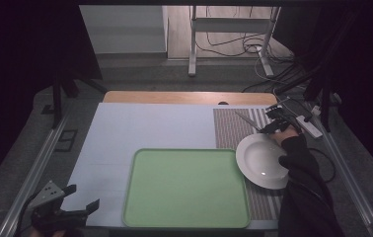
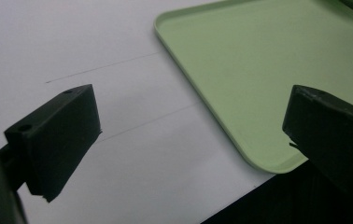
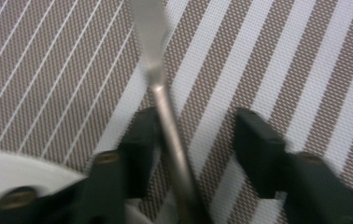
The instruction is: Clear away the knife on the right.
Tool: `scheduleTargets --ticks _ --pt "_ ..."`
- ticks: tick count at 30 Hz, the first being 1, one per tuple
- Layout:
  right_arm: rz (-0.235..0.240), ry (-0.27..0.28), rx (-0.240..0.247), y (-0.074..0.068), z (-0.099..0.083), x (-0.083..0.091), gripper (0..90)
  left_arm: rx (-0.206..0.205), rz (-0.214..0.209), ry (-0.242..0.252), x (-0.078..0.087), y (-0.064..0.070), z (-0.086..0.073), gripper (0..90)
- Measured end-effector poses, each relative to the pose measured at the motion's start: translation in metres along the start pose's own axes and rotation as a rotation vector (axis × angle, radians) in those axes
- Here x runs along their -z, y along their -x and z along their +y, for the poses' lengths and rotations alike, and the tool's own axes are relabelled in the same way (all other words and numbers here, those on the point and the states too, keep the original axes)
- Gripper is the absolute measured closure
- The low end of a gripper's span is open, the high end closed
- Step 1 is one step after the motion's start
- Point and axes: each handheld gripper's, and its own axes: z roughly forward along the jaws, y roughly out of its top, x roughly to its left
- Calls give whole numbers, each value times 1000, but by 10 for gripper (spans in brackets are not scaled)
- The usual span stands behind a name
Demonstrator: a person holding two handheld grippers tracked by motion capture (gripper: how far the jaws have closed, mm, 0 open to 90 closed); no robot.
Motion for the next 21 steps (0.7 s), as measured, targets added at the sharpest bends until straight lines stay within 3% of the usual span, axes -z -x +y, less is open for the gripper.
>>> scheduleTargets --ticks 1,2,3,10,21 --pt "0 0 0 0 0 0 689 0 0 0 0 0 0 40" --pt "7 -5 8 2 -2 2 789 0 0 -1 0 0 0 40" --pt "10 -3 8 3 -3 2 796 0 0 -1 0 0 0 40" --pt "12 -1 29 4 -5 4 802 0 1 -1 0 0 0 40" --pt "-8 57 -32 22 -14 25 804 -4 2 -2 0 1 0 40"
